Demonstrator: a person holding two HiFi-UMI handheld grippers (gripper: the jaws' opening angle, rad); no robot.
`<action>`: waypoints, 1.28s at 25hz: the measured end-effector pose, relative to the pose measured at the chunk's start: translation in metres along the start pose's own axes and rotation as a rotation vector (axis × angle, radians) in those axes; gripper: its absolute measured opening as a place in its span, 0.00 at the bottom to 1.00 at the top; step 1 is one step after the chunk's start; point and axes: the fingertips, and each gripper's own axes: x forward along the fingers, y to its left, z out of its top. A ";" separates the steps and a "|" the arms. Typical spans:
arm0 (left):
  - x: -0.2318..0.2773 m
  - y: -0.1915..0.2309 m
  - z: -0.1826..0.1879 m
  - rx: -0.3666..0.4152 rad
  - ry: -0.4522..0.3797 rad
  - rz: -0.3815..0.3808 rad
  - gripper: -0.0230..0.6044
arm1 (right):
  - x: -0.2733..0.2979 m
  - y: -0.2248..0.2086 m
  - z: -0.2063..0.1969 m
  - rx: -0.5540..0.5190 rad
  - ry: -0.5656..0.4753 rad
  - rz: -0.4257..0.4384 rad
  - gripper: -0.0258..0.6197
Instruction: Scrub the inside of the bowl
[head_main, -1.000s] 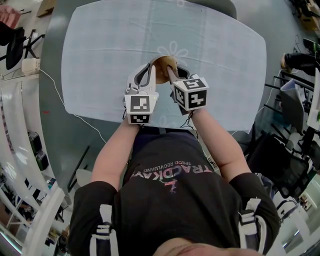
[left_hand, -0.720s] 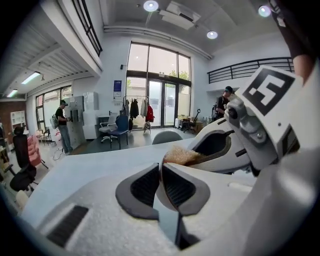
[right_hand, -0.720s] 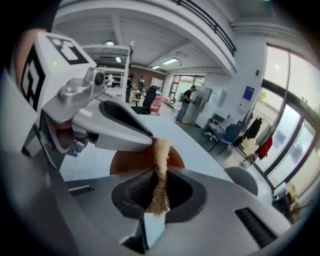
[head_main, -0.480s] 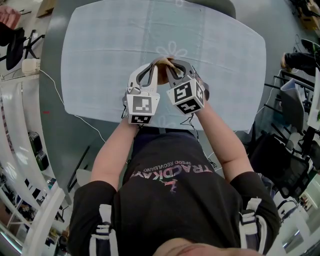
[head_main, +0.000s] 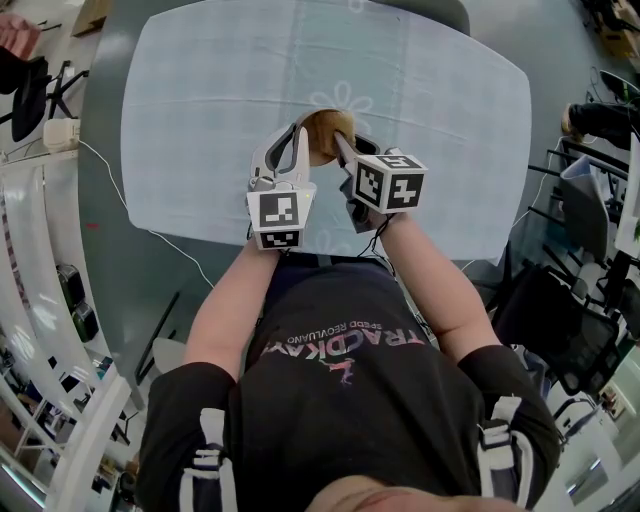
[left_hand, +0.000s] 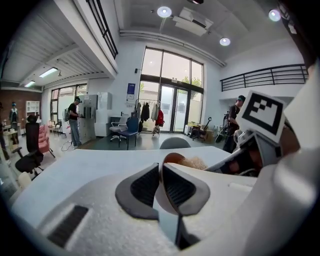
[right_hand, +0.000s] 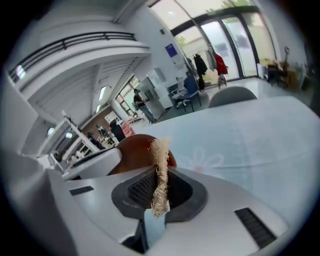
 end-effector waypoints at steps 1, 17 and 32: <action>0.000 0.001 0.000 -0.006 -0.001 0.005 0.09 | 0.000 0.000 -0.004 0.093 0.004 0.019 0.09; -0.006 0.015 -0.005 -0.036 0.007 0.047 0.09 | -0.002 0.021 -0.016 0.259 0.042 0.121 0.09; -0.009 0.027 -0.017 -0.035 0.046 0.071 0.08 | -0.047 0.007 0.035 -0.083 -0.177 0.075 0.09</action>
